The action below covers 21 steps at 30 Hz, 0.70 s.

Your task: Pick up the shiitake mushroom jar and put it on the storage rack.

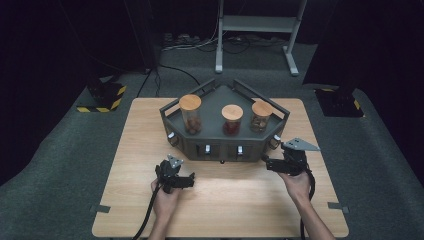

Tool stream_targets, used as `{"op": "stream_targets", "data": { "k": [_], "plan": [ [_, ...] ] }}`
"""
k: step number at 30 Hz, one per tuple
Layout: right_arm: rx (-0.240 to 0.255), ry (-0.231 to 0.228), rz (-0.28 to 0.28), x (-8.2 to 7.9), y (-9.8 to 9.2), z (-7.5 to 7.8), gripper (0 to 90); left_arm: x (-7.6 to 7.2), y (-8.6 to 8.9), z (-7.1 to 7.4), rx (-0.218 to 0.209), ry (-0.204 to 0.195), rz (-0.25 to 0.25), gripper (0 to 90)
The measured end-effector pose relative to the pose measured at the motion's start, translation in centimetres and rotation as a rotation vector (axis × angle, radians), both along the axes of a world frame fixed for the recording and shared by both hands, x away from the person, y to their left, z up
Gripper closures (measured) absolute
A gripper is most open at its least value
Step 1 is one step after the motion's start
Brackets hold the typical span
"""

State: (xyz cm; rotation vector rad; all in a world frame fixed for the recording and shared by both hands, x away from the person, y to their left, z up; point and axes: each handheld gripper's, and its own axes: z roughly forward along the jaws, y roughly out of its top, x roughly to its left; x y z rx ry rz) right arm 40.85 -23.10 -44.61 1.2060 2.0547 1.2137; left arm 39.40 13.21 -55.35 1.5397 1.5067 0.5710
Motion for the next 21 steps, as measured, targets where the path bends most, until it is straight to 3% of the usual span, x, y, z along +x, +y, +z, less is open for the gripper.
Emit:
{"op": "stream_targets", "data": {
  "k": [21],
  "plan": [
    [-0.001,0.027,0.002,-0.4,0.3,-1.6,11.6,0.0,0.0,0.0,0.0,0.0,0.0,3.4]
  ]
}}
